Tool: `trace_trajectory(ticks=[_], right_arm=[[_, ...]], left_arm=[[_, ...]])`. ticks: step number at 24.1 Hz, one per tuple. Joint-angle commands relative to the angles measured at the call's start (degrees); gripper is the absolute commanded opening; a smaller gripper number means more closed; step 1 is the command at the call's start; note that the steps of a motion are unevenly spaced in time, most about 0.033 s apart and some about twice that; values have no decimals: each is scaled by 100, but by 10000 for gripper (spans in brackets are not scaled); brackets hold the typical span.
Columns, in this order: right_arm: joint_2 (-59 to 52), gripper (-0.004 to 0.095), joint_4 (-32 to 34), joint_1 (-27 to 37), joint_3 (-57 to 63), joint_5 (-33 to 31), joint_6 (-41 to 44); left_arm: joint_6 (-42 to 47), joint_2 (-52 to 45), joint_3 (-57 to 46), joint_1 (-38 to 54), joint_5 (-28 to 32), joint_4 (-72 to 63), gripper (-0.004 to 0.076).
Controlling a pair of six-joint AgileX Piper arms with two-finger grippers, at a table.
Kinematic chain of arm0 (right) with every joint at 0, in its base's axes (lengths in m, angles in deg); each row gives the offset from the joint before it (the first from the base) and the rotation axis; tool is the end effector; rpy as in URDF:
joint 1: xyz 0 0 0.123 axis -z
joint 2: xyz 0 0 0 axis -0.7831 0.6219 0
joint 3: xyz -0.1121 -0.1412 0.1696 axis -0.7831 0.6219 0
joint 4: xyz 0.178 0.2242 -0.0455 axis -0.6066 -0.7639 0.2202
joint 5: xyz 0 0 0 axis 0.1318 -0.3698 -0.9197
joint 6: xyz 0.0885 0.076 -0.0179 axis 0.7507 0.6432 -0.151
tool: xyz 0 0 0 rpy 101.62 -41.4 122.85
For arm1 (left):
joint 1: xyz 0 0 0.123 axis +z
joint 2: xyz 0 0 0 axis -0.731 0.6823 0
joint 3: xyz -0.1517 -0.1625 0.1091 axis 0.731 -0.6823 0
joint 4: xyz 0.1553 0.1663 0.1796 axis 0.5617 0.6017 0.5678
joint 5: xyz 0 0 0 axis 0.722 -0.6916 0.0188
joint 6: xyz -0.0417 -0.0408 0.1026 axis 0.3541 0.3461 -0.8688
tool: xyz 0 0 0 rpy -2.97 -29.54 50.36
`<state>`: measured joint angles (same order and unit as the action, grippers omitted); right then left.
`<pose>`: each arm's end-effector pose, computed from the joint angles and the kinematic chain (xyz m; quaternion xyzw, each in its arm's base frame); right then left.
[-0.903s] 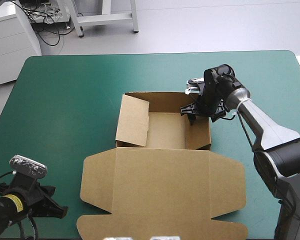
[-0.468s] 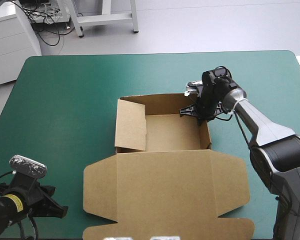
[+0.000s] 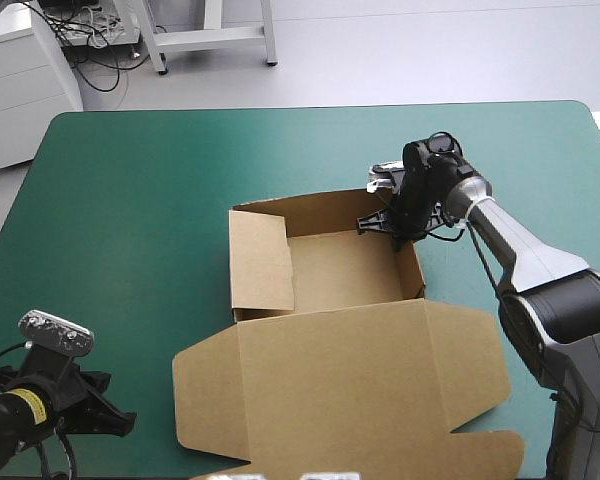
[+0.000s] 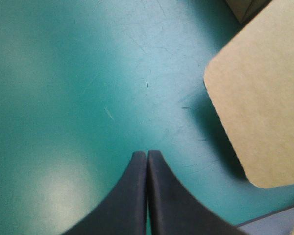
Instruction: Fold the box
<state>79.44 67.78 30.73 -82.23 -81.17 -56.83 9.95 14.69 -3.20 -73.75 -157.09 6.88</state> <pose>0.4122 0.1624 0.1838 -0.1164 0.9888 0.0440 0.0825 0.1399 -0.0585 0.2893 0.1651 0.9390 -0.0397 0.2989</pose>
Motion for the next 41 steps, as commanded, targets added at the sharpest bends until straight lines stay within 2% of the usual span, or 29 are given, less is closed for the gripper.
trace_trajectory(ticks=[1,4,6,13,25,34,36,40,41], right_arm=[[-391,-23,276,25,-482,-82,-482],[-474,-23,616,146,-955,-138,-922],[-480,-23,570,332,-1314,-181,-1216],[-484,-23,276,1455,-2286,-181,-1413],[-410,-23,276,3778,-2326,-122,-1396],[374,-17,276,4480,-2315,-98,-1606],[567,53,276,4480,-2315,-48,-1606],[685,510,344,4480,-2336,84,-1606],[674,587,428,4480,-2336,99,-1606]], left_arm=[[59,26,141,-22,181,43,-32],[59,26,141,-22,181,43,-32],[59,26,141,-22,181,43,-32],[59,26,141,-22,85,22,-32],[59,26,141,-22,131,32,-32],[59,26,141,-22,134,45,-32],[59,26,141,-22,143,45,-32],[59,26,141,-22,143,22,-32],[59,26,141,-22,143,22,-32]])
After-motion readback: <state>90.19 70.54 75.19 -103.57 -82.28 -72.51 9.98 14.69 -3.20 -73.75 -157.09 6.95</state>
